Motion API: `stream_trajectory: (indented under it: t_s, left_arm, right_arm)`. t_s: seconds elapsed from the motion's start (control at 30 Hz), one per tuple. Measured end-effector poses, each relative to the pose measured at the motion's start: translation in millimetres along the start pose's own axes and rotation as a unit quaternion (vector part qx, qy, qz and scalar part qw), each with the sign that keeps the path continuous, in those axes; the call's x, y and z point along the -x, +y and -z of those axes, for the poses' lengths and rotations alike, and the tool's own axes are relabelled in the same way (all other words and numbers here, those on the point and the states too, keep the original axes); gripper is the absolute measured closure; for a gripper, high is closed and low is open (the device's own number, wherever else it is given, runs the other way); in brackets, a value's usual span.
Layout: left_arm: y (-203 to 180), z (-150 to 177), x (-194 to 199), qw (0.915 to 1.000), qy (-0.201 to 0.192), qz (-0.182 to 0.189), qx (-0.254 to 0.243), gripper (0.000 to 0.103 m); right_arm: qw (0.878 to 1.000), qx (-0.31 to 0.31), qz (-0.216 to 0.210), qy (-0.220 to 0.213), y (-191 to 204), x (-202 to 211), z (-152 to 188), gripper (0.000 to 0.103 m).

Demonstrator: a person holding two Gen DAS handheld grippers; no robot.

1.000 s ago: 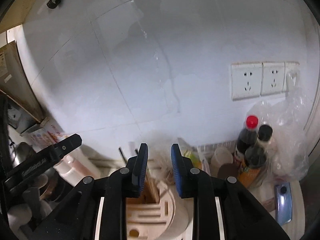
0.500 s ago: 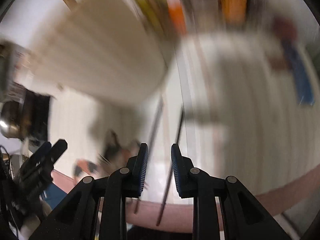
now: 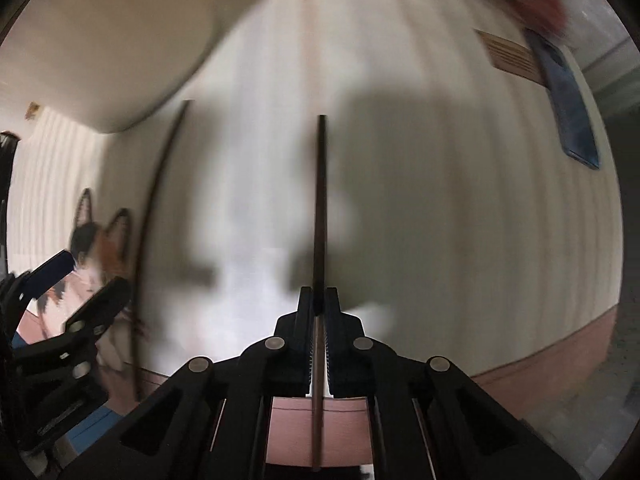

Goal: Organize utensils
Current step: 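Grasp a dark chopstick with the left tool while the right tool grasps another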

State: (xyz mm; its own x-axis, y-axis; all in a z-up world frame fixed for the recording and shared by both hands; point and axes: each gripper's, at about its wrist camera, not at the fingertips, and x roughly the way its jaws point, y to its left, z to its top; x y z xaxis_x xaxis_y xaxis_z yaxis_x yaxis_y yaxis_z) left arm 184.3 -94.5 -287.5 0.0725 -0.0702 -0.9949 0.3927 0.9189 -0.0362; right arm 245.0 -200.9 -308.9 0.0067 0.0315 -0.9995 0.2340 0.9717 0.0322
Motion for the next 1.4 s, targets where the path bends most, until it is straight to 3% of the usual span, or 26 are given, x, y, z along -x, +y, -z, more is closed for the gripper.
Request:
stream_trajectory:
  t_s: [0.1,0.17,0.23,0.33,0.43,0.5,0.77,0.97,1.1,1.4]
  left_arm:
    - [-9,-1,3,0.9998,-0.012,-0.006,-0.013,0.058]
    - [-7,0,6,0.9998,-0.017,-0.008,-0.001,0.089]
    - [7,6,8,0.9992,-0.014,-0.004,0.037,0.099]
    - [40,26,11,0.9928,-0.001,0.008,0.119,0.099]
    - [67,54,15,0.9787,0.01,0.032,0.202,0.099]
    - [75,68,17,0.9728,0.011,0.047,0.227,0.099]
    - [48,67,19,0.9831,0.014,0.009,0.182,0.097]
    - [36,67,18,0.9857,0.009,-0.006,0.168,0.095]
    - [39,40,12,0.9856,0.008,-0.007,0.169,0.095]
    - [45,19,4,0.9885,0.005,-0.019,0.15,0.095]
  right_arm:
    - [1.0,-0.002,0.003,0.003,-12,1,-1,0.098]
    - [1.0,-0.008,-0.005,0.004,-17,0,-4,0.098]
    - [1.0,-0.01,0.005,0.002,-20,-2,-7,0.097]
    - [1.0,0.003,0.0,0.003,-2,-4,-3,0.097]
    - [0.999,0.017,-0.03,0.018,20,-8,-1,0.097]
    - [0.999,0.03,-0.04,0.022,32,-10,0,0.097]
    - [0.996,0.08,-0.019,0.036,49,-12,-11,0.097]
    - [0.995,0.084,-0.019,0.044,57,-14,-10,0.097]
    - [0.995,0.089,-0.018,0.048,65,-7,-4,0.097]
    - [0.994,0.093,-0.019,0.057,60,-21,-2,0.097]
